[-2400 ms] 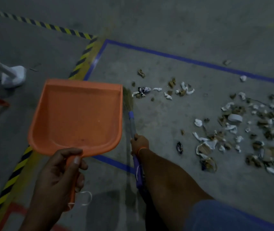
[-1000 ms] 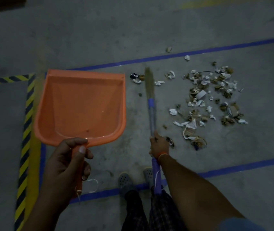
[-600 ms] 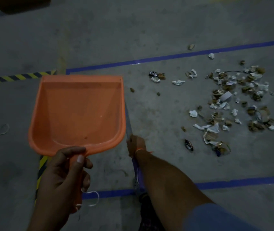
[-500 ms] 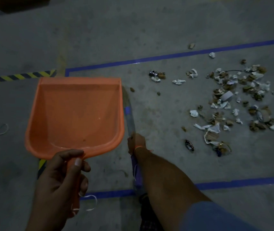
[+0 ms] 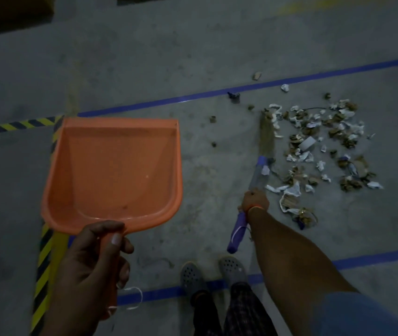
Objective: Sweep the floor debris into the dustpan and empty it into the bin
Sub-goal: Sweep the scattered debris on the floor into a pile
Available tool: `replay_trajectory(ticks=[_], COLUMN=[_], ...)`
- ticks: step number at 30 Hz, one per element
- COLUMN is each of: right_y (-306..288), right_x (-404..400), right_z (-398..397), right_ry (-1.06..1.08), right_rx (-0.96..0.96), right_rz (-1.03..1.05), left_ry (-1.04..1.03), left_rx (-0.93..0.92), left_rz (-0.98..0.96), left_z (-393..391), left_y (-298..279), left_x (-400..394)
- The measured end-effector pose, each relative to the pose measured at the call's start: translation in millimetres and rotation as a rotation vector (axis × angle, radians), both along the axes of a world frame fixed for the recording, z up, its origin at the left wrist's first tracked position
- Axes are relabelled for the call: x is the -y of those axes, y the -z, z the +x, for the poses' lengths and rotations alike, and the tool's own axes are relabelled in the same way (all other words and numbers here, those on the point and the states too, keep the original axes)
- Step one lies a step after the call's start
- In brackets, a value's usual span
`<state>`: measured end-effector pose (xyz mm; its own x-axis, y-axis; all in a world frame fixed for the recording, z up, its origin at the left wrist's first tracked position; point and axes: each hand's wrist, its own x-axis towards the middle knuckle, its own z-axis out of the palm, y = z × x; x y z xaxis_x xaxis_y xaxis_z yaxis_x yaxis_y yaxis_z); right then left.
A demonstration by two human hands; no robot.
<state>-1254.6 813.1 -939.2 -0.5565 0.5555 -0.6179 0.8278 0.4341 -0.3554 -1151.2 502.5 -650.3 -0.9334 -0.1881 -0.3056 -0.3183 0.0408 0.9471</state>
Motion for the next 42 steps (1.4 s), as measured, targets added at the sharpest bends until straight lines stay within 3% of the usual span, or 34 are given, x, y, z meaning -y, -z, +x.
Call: replay_trajectory(ticks=[3, 8, 14, 20, 27, 34, 42], right_y=[-4, -35, -41, -66, -69, -89, -80], right_x=[-40, -63, -29, 26, 32, 40, 83], right_z=[10, 31, 57, 84, 73, 16, -145], right_ry=[0.137, 0.103, 0.045, -0.009, 0.009, 0.082, 0.032], right_rx=[-0.02, -0.038, -0.167, -0.163, -0.085, -0.16, -0.141], right_rz=[0.003, 0.108, -0.091, -0.385, -0.336, -0.256, -0.344], left_ry=[0.044, 0.106, 0.157, 0.156, 0.141, 0.168, 0.225], left_rx=[-0.007, -0.014, -0.035, -0.051, -0.083, -0.112, -0.093], left_rz=[-0.007, -0.01, -0.032, -0.059, -0.055, -0.037, -0.011], left_z=[-4, -10, -17, -23, -48, -96, -221], left_y=[-3, -15, -30, -47, -77, -74, -50], left_x=[-15, -44, -72, -83, -79, -68, -14])
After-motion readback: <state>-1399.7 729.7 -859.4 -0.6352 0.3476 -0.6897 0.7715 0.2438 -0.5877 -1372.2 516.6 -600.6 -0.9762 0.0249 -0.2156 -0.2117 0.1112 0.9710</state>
